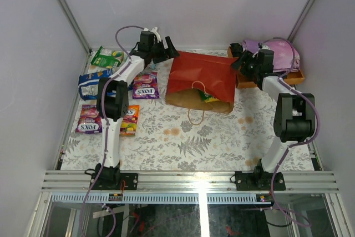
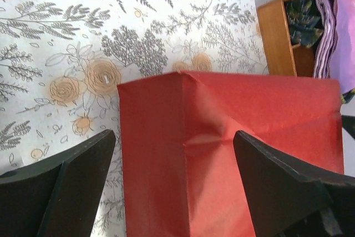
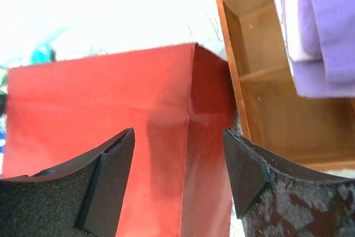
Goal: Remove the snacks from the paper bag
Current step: Adjust the paper bag at the center of the board, then take out the snack from the paper bag.
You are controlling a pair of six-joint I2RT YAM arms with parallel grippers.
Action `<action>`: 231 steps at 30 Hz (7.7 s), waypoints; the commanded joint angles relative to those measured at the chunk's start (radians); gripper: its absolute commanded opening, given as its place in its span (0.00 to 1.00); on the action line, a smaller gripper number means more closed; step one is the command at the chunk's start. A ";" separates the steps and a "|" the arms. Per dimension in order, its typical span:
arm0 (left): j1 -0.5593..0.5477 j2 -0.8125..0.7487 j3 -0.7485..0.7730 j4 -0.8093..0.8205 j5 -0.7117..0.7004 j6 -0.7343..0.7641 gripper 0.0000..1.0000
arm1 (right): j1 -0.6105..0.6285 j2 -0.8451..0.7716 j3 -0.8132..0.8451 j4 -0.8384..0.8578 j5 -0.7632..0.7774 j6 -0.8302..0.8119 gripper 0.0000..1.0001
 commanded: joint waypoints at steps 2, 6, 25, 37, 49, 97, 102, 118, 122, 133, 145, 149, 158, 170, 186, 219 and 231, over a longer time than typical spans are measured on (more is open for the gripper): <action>0.029 0.036 -0.039 0.217 -0.033 -0.177 0.84 | -0.031 0.010 -0.067 0.334 -0.050 0.185 0.71; 0.029 0.035 -0.095 0.304 -0.048 -0.250 0.79 | -0.032 0.037 -0.067 0.388 -0.050 0.235 0.72; 0.019 0.027 -0.370 0.937 -0.051 -0.580 0.77 | -0.032 0.184 -0.050 0.527 -0.079 0.362 0.62; -0.015 0.077 -0.227 0.759 -0.151 -0.487 0.76 | -0.032 0.215 -0.034 0.599 -0.071 0.400 0.66; -0.032 0.165 -0.097 0.577 -0.216 -0.471 0.56 | -0.032 0.236 -0.016 0.618 -0.092 0.419 0.66; 0.004 -0.157 -0.374 0.629 -0.609 -0.329 0.81 | 0.102 0.793 1.120 0.103 -0.300 0.315 0.98; -0.011 -0.360 -0.496 0.621 -0.479 -0.117 1.00 | 0.055 0.563 0.934 0.110 -0.277 0.215 1.00; -0.259 -0.468 -0.411 0.060 0.264 0.788 1.00 | -0.081 -0.455 -0.477 0.467 -0.043 0.456 0.99; -0.313 -0.440 -0.385 0.089 0.268 0.828 1.00 | -0.063 -0.614 -0.601 0.430 -0.047 0.440 1.00; -0.381 -0.272 -0.202 0.149 0.095 0.819 0.63 | -0.039 -0.599 -0.725 0.559 -0.080 0.491 0.90; -0.381 -0.306 -0.186 0.255 -0.096 0.637 0.00 | 0.288 -0.292 -0.803 0.957 0.258 0.820 0.84; -0.389 -0.281 -0.137 0.253 -0.149 0.587 0.00 | 0.306 -0.059 -0.755 1.183 0.292 0.951 0.74; -0.421 -0.229 -0.073 0.205 -0.279 0.611 0.00 | 0.361 0.300 -0.484 1.407 0.240 1.066 0.58; -0.442 -0.203 -0.021 0.175 -0.302 0.611 0.00 | 0.372 0.395 -0.223 1.062 0.242 1.114 0.64; -0.451 -0.196 -0.009 0.154 -0.328 0.624 0.00 | 0.375 0.513 0.056 0.704 0.300 1.063 0.69; -0.321 -0.155 -0.060 0.233 -0.374 0.652 0.00 | 0.353 -0.191 -0.484 0.602 -0.022 0.550 0.00; -0.310 -0.167 -0.045 0.192 -0.359 0.672 0.00 | 0.414 -0.561 -0.536 0.129 -0.190 0.145 0.00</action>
